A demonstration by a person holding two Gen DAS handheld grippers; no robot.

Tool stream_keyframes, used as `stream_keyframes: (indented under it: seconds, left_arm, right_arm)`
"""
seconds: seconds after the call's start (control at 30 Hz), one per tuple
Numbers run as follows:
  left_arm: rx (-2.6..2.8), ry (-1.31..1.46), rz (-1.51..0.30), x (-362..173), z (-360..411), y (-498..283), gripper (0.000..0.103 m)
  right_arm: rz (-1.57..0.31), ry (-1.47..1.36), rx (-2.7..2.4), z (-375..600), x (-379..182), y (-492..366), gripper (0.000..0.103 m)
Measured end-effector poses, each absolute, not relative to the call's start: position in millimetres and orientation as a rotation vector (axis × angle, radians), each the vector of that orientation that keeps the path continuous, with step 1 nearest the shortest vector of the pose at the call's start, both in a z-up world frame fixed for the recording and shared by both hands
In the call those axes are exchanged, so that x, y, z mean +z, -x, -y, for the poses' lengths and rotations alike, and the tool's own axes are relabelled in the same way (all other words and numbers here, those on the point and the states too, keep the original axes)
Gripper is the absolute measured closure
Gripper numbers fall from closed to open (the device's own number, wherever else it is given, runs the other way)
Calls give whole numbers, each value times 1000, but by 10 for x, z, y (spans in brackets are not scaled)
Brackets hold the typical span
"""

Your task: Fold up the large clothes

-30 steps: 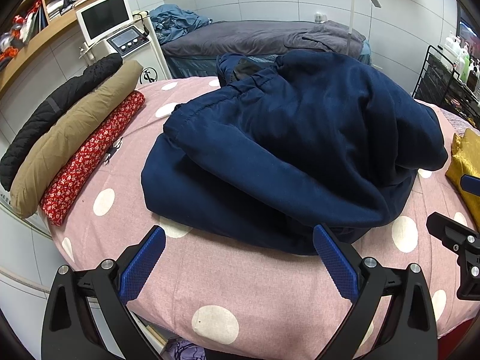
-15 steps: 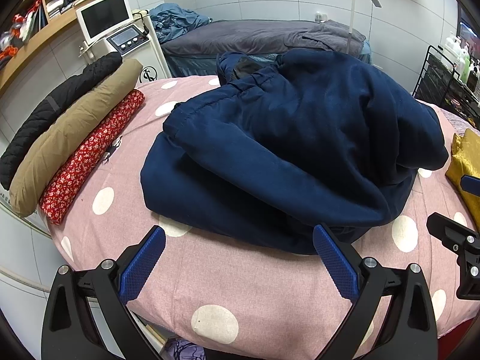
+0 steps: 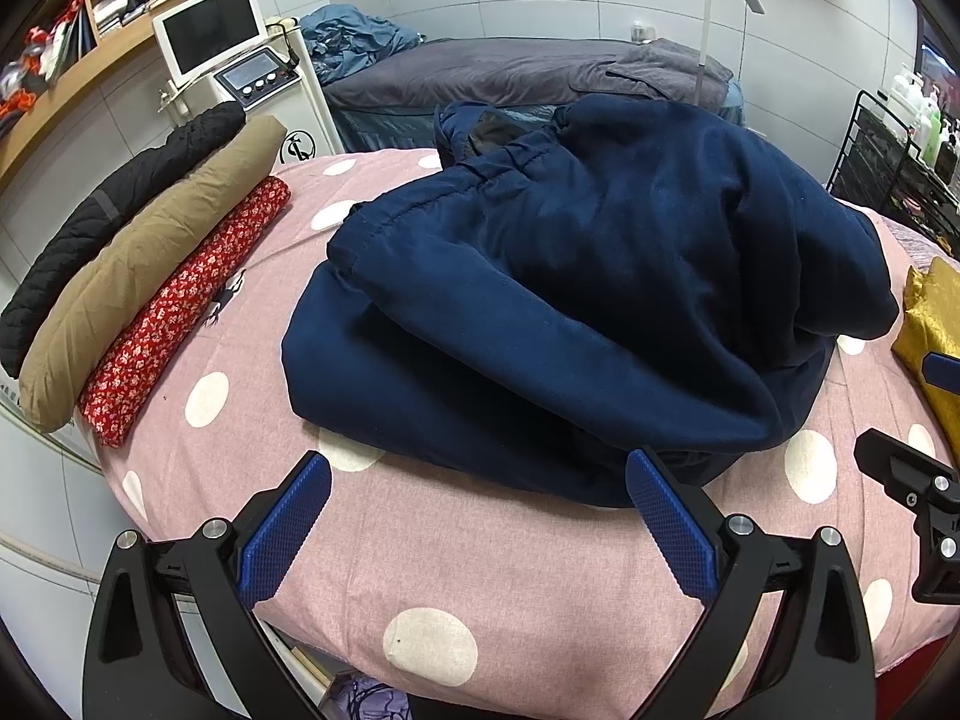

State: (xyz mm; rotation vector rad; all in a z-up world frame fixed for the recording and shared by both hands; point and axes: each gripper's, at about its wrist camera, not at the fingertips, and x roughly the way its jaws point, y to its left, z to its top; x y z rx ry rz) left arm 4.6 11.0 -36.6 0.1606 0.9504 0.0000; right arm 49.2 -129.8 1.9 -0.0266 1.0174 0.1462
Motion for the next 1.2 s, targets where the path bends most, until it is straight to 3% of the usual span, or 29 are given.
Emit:
stream_keyframes:
  seconds: [1.2]
  left_arm:
    - [14,-153,-999,-479,-160,-156,7]
  right_arm:
    - [-1031,34,147,1291,-40,-606,6]
